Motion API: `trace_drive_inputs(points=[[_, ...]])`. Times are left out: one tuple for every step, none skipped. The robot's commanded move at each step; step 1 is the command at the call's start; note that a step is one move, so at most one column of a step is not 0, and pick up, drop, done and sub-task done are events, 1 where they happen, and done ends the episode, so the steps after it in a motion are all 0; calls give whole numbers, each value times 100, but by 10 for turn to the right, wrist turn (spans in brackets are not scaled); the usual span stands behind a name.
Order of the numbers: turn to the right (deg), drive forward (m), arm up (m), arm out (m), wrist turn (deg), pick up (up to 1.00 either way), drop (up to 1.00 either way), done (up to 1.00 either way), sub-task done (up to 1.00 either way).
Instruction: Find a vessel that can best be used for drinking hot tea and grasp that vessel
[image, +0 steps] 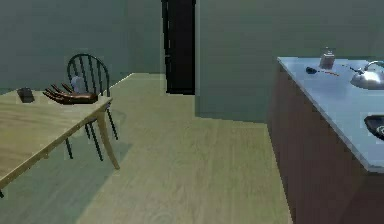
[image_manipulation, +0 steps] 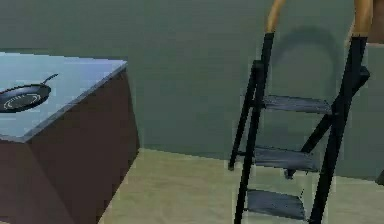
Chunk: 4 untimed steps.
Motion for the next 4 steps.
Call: trace_drive_inputs(points=[[0, 100, 0, 0, 0, 0, 0, 0, 0], [0, 75, 0, 0, 0, 0, 0, 0, 0], [-330, 0, 0, 0, 0, 0, 0, 0, 0], [0, 40, 0, 0, 0, 0, 0, 0, 0]])
